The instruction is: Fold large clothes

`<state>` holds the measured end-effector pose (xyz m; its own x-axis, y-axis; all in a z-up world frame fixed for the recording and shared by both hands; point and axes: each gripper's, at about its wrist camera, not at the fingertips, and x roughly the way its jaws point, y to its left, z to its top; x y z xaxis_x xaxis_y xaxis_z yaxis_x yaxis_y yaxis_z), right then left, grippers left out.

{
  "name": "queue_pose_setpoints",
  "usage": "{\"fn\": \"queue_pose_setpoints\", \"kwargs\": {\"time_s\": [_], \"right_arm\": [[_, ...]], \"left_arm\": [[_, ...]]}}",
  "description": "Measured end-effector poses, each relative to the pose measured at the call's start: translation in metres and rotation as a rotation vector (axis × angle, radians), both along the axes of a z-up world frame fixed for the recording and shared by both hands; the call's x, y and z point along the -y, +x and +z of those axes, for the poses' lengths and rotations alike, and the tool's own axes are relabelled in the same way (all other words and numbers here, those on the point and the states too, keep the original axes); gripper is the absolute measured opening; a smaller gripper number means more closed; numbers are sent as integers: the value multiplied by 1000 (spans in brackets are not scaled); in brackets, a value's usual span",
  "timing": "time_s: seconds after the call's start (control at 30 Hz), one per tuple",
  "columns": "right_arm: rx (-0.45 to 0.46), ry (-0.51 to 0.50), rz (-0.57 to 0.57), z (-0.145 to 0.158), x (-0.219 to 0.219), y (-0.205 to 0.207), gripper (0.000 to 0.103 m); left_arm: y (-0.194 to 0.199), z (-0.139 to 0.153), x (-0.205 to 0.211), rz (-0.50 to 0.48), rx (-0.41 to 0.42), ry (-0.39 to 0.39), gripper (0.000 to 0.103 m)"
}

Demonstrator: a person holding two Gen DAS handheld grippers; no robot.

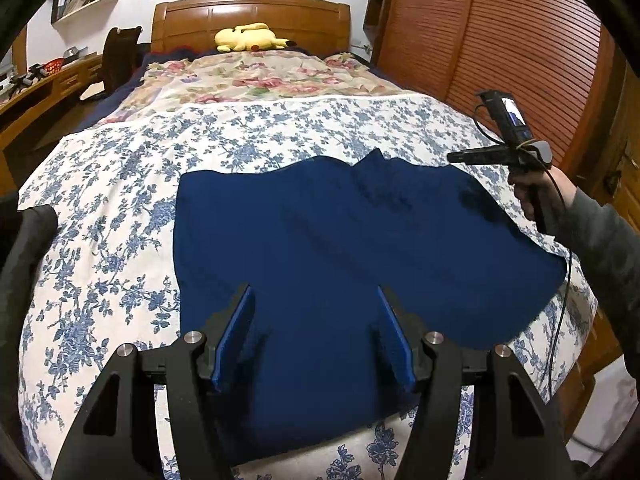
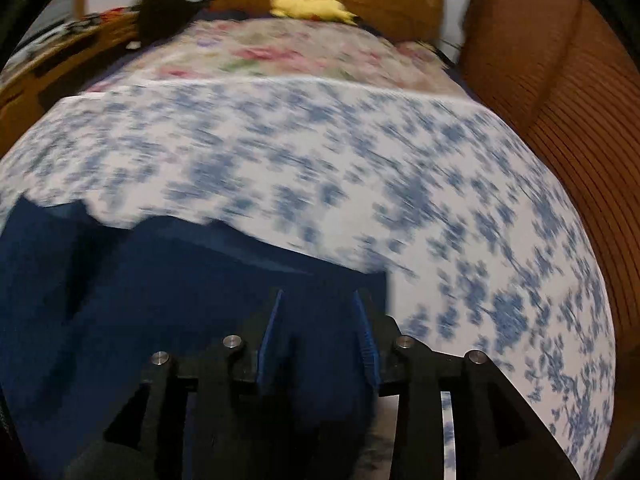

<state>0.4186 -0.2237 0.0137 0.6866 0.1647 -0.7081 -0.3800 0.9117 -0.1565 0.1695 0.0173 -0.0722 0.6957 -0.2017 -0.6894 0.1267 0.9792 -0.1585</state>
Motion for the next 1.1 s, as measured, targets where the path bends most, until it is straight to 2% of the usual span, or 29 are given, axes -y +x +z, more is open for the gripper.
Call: {"fn": "queue_pose_setpoints", "kwargs": {"time_s": [0.23, 0.43, 0.57, 0.63, 0.67, 0.8, 0.9, 0.97, 1.03, 1.1], "right_arm": [[-102, 105, 232, -17, -61, -26, 37], [-172, 115, 295, -37, -99, -17, 37], [-205, 85, 273, -53, -112, 4, 36], [-229, 85, 262, -61, -116, 17, 12], [-234, 87, 261, -64, -115, 22, 6], [-144, 103, 213, -59, -115, 34, 3], [-116, 133, 172, -52, -112, 38, 4], [-111, 134, 174, -49, -109, 35, 9], [-95, 103, 167, -46, -104, 21, 34], [-78, 97, 180, -42, -94, 1, 47]], "left_arm": [[-5, 4, -8, 10, 13, 1, 62], [-11, 7, -19, 31, 21, 0, 62], [-14, 9, -28, 47, 27, -1, 62], [-16, 9, -32, 55, 29, -2, 62], [-16, 9, -34, 59, 30, -2, 62], [-18, 7, -42, 71, 27, -3, 62], [-19, 7, -46, 78, 25, -3, 62], [-21, 7, -48, 83, 27, -3, 62], [-24, 7, -50, 85, 27, -4, 62], [-27, 6, -52, 89, 26, -6, 62]]}}
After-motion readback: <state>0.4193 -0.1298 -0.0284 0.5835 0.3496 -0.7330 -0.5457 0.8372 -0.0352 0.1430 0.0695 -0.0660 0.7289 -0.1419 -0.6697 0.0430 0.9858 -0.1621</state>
